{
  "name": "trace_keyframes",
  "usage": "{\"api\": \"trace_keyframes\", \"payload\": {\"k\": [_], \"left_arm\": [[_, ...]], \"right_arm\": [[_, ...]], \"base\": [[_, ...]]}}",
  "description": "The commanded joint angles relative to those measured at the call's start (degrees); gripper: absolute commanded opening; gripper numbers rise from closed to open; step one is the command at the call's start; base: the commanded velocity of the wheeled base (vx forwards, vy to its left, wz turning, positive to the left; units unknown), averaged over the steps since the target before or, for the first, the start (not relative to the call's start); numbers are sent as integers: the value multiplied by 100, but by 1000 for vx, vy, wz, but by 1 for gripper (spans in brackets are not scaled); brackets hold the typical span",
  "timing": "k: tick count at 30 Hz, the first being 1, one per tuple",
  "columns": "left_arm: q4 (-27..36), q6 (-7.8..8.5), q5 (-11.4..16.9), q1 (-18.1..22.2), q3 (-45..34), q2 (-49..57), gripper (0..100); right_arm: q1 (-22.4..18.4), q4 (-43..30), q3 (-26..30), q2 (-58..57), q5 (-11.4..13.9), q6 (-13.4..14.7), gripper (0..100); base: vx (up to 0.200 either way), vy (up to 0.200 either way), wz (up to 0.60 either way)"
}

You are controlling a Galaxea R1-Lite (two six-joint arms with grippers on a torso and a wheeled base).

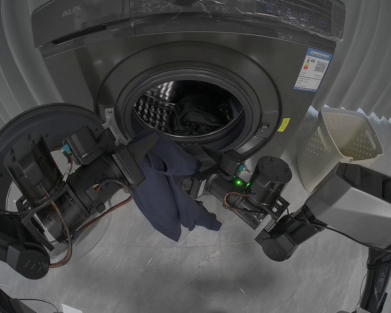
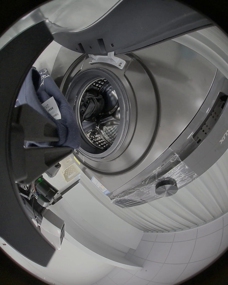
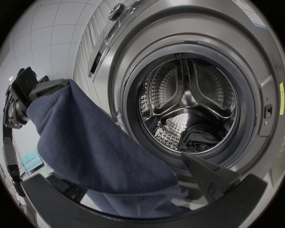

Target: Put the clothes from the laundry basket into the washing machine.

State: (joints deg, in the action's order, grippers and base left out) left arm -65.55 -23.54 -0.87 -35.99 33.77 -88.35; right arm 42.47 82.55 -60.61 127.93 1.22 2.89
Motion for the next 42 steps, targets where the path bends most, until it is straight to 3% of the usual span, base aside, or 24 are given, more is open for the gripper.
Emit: {"api": "trace_keyframes", "payload": {"k": [1,2,3,13,17,22,23,32,42], "left_arm": [[-2,-1,-10,4,-19,-16,0],[-2,-1,-10,4,-19,-16,0],[-2,-1,-10,4,-19,-16,0],[-2,-1,-1,4,-72,-86,0],[-11,7,51,-22,-142,-139,0],[7,16,104,-75,-169,-113,0],[7,16,148,-84,-213,-95,100],[-54,7,236,-137,-1162,-148,100],[-72,34,306,-128,-1566,-420,100]], "right_arm": [[15,-3,-135,-22,1,1,100],[15,-3,-135,-31,1,1,100],[15,6,-135,-31,1,1,0],[59,24,155,-673,1,1,0],[200,77,955,-1288,10,10,0],[349,103,1517,-1719,19,63,0],[349,103,1544,-1789,19,80,0],[349,94,1464,-2114,-8,168,0],[349,15,1130,-2061,-131,168,0]], "base": [[0,0,0],[0,0,0],[0,0,0],[0,0,0],[0,0,0],[0,0,0],[0,0,0],[0,0,0],[0,0,0]]}}
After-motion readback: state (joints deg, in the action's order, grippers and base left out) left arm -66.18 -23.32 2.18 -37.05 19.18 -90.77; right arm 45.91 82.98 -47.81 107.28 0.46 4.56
